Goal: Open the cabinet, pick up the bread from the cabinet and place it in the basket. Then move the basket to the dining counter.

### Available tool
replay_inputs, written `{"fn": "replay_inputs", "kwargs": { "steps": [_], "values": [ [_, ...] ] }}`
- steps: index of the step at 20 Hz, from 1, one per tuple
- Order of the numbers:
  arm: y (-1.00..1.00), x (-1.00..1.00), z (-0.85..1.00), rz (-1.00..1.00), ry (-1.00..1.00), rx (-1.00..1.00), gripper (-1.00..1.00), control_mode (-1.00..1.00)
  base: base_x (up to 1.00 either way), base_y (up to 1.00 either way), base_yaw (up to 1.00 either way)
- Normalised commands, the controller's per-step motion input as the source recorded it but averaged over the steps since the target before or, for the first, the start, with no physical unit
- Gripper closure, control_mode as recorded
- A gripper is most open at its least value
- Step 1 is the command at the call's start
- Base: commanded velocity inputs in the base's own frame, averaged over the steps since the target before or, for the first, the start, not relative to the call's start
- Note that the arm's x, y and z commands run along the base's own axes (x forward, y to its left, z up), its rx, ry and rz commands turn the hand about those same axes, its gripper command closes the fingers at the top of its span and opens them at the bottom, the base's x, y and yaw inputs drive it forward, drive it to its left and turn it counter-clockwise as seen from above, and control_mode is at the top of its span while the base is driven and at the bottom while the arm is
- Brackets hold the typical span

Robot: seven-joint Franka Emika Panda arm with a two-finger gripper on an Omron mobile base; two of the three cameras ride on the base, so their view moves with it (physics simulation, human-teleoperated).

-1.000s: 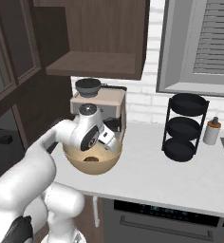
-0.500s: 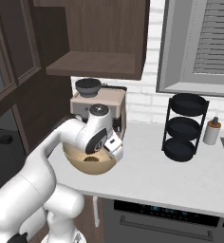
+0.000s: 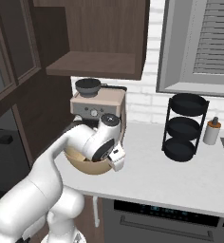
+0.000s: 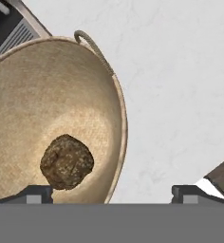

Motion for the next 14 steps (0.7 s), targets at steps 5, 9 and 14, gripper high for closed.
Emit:
{"fn": "replay_inputs", "kwargs": {
  "steps": [5, 9, 14],
  "values": [
    [0.0, 0.09, -0.12, 0.0, 0.01, 0.06, -1.0, -1.0, 0.0, 0.0, 0.0],
    [0.0, 0.11, -0.21, 0.0, 0.05, 0.0, -1.0, -1.0, 0.0, 0.0, 0.0],
    [0.0, 0.08, -0.28, 0.0, 0.05, 0.0, -1.0, -1.0, 0.0, 0.0, 0.0]
  ]
}}
